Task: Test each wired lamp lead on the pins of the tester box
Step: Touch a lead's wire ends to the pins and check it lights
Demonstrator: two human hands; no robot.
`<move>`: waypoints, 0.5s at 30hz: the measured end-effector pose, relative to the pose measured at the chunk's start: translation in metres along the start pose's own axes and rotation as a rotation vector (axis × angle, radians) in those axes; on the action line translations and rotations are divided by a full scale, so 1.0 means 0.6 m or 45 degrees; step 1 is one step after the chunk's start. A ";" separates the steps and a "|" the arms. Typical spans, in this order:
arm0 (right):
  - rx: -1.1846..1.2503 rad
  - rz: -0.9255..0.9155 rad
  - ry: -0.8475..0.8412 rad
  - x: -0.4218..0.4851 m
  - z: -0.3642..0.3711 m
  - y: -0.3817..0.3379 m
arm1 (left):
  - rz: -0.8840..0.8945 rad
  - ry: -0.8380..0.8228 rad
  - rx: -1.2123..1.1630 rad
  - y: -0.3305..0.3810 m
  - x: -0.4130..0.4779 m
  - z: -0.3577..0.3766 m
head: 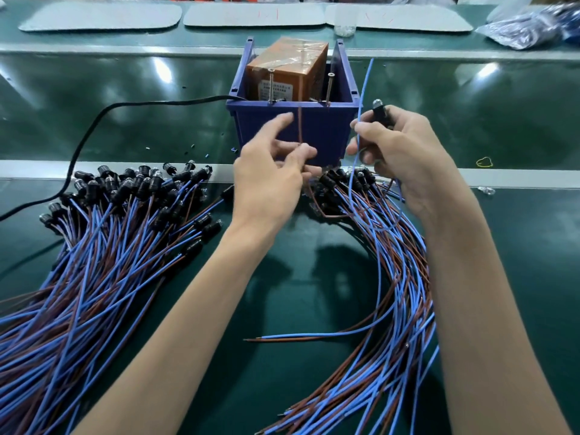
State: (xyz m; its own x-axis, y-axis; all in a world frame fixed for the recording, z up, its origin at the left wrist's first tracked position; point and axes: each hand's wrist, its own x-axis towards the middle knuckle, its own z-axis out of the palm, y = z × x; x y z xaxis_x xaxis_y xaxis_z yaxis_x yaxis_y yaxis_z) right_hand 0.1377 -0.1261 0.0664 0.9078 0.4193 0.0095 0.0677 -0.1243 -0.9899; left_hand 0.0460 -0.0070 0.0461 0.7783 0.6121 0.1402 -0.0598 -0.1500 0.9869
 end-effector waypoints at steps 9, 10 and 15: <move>0.055 -0.022 0.102 0.003 0.001 0.003 | 0.093 0.347 0.149 -0.008 0.010 -0.013; 0.085 -0.024 0.101 0.004 0.000 0.005 | 0.096 0.366 0.152 -0.008 0.009 -0.012; 0.156 -0.036 0.134 0.009 -0.004 0.007 | 0.097 0.463 0.069 -0.002 0.003 -0.005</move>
State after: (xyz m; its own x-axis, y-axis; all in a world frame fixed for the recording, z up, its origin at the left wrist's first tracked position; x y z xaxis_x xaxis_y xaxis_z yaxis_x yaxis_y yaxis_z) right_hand 0.1437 -0.1267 0.0624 0.9450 0.3238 0.0462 0.0490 -0.0006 -0.9988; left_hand 0.0459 -0.0034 0.0454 0.4994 0.8320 0.2417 -0.0679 -0.2405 0.9683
